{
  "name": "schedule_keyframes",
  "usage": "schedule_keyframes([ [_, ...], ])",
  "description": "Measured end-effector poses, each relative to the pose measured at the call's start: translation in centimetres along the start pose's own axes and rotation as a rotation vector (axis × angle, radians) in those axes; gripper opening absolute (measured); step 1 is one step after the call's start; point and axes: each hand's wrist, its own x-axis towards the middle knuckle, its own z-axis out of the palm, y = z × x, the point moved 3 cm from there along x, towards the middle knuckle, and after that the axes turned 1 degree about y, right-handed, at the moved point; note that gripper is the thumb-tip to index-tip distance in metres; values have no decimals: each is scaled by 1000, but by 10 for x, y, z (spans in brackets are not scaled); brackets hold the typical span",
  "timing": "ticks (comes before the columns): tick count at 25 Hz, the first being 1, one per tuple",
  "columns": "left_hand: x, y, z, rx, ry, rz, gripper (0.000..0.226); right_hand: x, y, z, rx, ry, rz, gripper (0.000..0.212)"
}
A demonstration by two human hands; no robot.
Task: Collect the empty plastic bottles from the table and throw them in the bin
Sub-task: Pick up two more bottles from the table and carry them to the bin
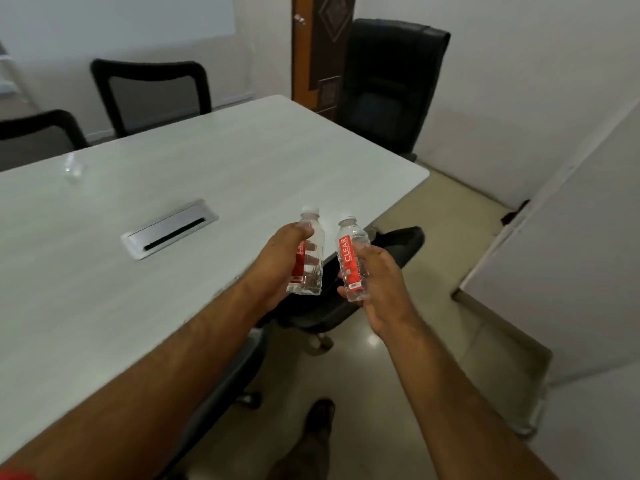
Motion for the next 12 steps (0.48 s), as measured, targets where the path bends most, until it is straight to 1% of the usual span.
schedule_keyframes([
  [4,101,13,83,24,-92,-48,33,96,-39,-63,0,140,62,29],
  [8,194,31,164,79,-188,-54,39,182,-81,-123,-56,227,108,34],
  [12,271,42,247,105,-278,-41,41,260,-108,-183,1,243,82,41],
])
